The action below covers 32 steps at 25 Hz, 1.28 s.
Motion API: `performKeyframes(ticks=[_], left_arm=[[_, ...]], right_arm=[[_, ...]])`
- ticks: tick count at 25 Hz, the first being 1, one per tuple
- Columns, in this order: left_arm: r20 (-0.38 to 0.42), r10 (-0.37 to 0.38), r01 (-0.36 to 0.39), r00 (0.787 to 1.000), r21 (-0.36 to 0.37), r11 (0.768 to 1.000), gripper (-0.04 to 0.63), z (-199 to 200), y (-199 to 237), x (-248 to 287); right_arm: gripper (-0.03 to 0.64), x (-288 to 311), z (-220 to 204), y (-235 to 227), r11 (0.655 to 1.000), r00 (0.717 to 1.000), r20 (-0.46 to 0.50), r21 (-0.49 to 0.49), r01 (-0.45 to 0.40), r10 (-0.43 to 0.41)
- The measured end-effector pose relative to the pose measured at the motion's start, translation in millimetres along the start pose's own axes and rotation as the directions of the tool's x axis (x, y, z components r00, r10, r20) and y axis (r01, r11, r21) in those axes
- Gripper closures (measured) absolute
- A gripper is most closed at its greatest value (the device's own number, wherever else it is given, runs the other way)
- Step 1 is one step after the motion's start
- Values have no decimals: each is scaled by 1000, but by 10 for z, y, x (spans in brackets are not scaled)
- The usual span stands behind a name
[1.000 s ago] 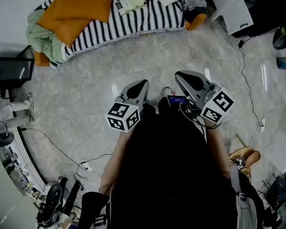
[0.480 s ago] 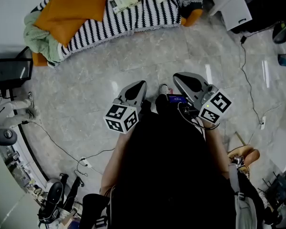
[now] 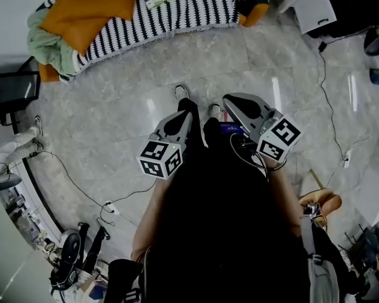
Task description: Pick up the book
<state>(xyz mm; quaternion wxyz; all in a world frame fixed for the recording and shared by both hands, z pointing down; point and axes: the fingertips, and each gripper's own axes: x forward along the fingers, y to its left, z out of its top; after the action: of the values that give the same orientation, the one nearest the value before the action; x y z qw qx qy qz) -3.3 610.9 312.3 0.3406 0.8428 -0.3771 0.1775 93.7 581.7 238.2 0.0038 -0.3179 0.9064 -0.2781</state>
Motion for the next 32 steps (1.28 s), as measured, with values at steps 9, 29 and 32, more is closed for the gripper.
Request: performKeyframes(ticks=[9, 29, 32], left_arm=[[-21, -58, 57, 998, -49, 997, 581, 185, 285, 224], [-22, -133, 133, 991, 9, 991, 581, 1454, 1629, 590], [-28, -145, 146, 989, 5, 989, 581, 1553, 1787, 588]], right_arm=[[600, 255, 169, -199, 998, 998, -2, -7, 66, -66], [600, 1713, 1057, -595, 986, 985, 59, -14, 164, -163], [600, 1850, 1107, -595, 984, 982, 63, 1, 177, -176]])
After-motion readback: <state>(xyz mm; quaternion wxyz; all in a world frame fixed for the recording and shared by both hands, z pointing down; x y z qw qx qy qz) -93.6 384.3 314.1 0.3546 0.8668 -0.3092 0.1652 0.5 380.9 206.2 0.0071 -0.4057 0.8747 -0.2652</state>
